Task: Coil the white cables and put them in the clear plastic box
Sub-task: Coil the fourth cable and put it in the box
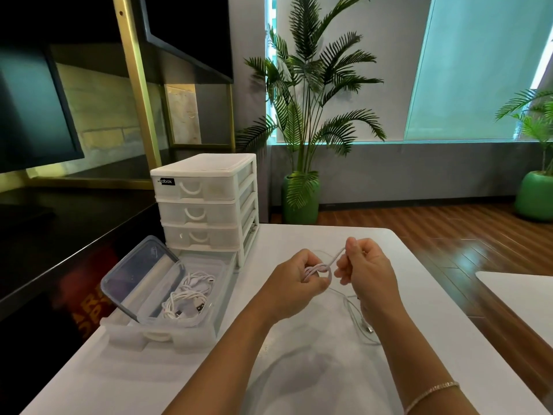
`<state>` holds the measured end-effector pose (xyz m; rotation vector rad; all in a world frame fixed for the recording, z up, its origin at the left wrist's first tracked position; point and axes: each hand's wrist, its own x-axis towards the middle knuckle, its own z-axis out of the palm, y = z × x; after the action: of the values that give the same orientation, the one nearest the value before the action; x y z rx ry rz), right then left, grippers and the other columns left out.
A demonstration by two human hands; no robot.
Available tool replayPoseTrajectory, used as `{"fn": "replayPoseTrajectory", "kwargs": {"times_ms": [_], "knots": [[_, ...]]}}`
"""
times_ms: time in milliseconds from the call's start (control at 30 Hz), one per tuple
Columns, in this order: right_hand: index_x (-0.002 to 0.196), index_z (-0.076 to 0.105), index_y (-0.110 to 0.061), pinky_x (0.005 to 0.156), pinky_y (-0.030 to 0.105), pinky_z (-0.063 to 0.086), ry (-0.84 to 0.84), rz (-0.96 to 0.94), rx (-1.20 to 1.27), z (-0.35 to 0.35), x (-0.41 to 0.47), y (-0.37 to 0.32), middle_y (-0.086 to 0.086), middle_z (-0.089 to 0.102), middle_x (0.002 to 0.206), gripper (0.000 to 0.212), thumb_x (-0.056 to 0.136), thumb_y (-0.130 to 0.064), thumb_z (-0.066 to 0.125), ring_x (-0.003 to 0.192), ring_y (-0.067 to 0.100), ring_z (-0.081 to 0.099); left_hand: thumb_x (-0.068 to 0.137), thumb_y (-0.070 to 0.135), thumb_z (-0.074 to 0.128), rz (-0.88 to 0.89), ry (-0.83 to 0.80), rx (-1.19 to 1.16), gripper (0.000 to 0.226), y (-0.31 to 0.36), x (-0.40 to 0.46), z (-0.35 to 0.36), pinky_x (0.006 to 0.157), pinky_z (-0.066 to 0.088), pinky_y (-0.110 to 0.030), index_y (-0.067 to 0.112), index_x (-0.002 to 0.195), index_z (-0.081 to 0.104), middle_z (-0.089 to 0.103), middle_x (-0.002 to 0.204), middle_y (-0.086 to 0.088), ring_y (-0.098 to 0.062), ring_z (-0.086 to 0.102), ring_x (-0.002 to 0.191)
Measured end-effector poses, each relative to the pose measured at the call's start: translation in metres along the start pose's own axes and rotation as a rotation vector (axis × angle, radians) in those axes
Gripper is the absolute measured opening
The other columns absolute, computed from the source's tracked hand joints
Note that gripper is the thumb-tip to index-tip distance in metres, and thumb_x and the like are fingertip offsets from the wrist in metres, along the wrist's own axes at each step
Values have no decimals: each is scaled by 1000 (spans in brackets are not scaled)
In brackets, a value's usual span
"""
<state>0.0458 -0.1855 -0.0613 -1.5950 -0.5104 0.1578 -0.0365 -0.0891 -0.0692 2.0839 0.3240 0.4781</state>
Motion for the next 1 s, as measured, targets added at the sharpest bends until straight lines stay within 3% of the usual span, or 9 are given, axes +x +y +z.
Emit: {"fn": "replayPoseTrajectory", "kwargs": {"times_ms": [167, 267, 367, 467, 600, 800, 867, 1000], "knots": [[103, 49, -18, 79, 42, 58, 3, 99, 41, 6, 0, 0, 7, 66, 97, 25, 97, -38, 35, 87, 29, 68, 88, 26, 60, 41, 53, -188, 13, 0, 0, 2, 67, 51, -18, 26, 79, 50, 58, 82, 3, -13, 54, 75], [103, 50, -15, 71, 35, 57, 30, 129, 22, 6, 1, -1, 10, 64, 94, 27, 98, -36, 35, 83, 28, 67, 90, 25, 57, 42, 87, -203, 10, 0, -1, 7, 69, 50, -18, 28, 82, 51, 59, 87, 2, -14, 55, 79], [102, 54, -9, 56, 26, 51, 39, 163, 10, 5, 3, 0, 10, 59, 80, 30, 97, -34, 39, 68, 24, 62, 91, 28, 55, 68, 141, -81, 18, 2, -2, 9, 71, 50, -11, 40, 103, 48, 54, 96, 14, -13, 57, 86], [98, 56, -6, 53, 26, 48, 27, 199, 27, 0, 4, 0, 11, 58, 75, 28, 96, -31, 45, 62, 22, 59, 94, 27, 51, 189, 162, 32, 37, 3, -4, 13, 79, 42, 0, 39, 129, 47, 48, 113, 26, 2, 53, 95], [91, 59, -6, 70, 38, 56, 10, 228, 84, -3, 4, 1, 18, 65, 87, 22, 94, -26, 51, 72, 30, 64, 94, 20, 51, 383, 225, 125, 27, 3, -4, 17, 75, 37, 7, 18, 117, 64, 66, 114, 2, 18, 49, 82], [105, 60, 1, 56, 33, 52, -4, 306, 217, -7, 3, 2, 15, 59, 75, 20, 94, -14, 53, 52, 20, 58, 95, 24, 49, 405, 223, 361, 29, -1, -1, 17, 74, 29, 7, 17, 121, 61, 64, 113, -6, -2, 45, 89], [116, 55, -1, 56, 33, 54, -56, 334, 232, -6, 3, 0, 18, 62, 86, 27, 93, -15, 54, 51, 18, 59, 95, 24, 48, 382, 224, 392, 31, -4, 0, 14, 74, 26, 6, 17, 122, 60, 62, 115, -6, -3, 43, 91], [129, 43, -11, 75, 37, 56, -157, 345, 269, -3, 0, -7, 19, 58, 118, 48, 86, -18, 63, 84, 29, 65, 94, 25, 50, 345, 306, 436, 30, -9, 2, 10, 77, 29, -2, 14, 119, 61, 63, 113, -8, -5, 44, 89]]}}
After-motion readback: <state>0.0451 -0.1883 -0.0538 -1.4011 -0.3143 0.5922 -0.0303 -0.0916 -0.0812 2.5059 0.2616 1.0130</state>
